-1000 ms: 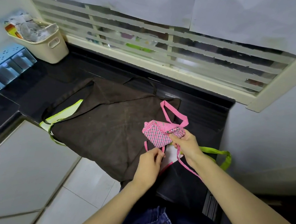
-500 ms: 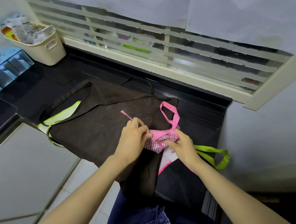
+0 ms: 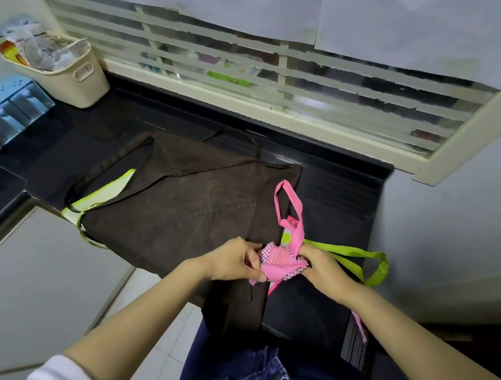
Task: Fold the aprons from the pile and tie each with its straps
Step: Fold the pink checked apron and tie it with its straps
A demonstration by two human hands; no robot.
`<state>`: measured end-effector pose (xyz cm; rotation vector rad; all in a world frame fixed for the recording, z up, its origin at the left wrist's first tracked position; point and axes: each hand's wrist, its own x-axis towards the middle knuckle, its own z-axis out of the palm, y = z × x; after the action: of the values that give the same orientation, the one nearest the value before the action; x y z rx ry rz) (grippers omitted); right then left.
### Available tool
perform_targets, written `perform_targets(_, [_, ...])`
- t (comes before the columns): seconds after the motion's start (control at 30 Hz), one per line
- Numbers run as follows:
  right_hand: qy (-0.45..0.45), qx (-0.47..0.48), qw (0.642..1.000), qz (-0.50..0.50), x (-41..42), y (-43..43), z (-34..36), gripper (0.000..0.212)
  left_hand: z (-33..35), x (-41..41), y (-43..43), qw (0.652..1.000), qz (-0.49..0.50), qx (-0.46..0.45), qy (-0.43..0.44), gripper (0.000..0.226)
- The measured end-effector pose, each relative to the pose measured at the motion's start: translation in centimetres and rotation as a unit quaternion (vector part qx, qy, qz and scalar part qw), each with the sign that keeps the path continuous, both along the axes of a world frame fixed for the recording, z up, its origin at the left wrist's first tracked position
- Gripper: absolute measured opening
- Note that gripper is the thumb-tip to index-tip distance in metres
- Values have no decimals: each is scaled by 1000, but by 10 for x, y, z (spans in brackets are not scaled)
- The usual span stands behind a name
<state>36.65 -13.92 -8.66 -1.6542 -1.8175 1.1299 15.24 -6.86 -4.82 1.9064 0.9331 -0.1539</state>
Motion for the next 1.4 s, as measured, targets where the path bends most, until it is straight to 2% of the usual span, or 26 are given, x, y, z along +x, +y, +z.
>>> perform_targets(0.03, [11,-1,1000,2,0,-2,1,37,-2,2,-4,1000,3,-23,-10,12])
perform_targets(0.1, [24,-13,1000,0,0,-6,3,47,-6,4,-8,1000,9,-5,-9,12])
perform_targets(0.27, [84,-6,994,-71,-1,-5,9,67,-1,11,-3,979,13,205,9,18])
perform_targets(0.37, [103,-16,990,-96,-3,-2,15,63,3,15,4,954,-5,299,5,19])
perform_targets(0.43, [55,-38,991,-117,1,-5,15,51,-2,13,6,942,-17,334,14,20])
perform_targets(0.47, [-3,-37,990,-137,4,-7,15,45,-6,11,6,938,-24,344,22,20])
perform_targets(0.53, [-109,19,981,-160,10,-12,18,42,-13,5,4,934,-36,354,37,21])
perform_targets(0.6, [-131,78,982,-112,9,-11,24,47,-18,1,2,931,-45,361,42,22])
perform_targets(0.73, [-157,24,985,71,-4,6,32,58,-20,0,3,923,-69,377,27,25])
perform_targets(0.83, [-227,-16,965,133,-9,21,33,49,-17,-2,6,910,-108,400,25,26])
perform_targets(0.93, [-244,-30,956,158,-8,24,34,29,-17,-8,4,904,-132,406,33,28])
perform_targets(1.13, [-305,-100,930,179,2,-20,16,16,-26,-14,-1,901,-152,401,74,30])
perform_targets(1.27, [-294,-150,920,213,2,-37,21,18,-26,-12,-1,900,-156,397,85,29])
perform_targets(1.33, [-320,-122,917,203,-1,-32,27,22,-26,-12,0,901,-158,396,80,27])
perform_targets(1.4, [-344,-78,926,134,-5,-22,27,27,-27,-12,-1,901,-160,396,80,25])
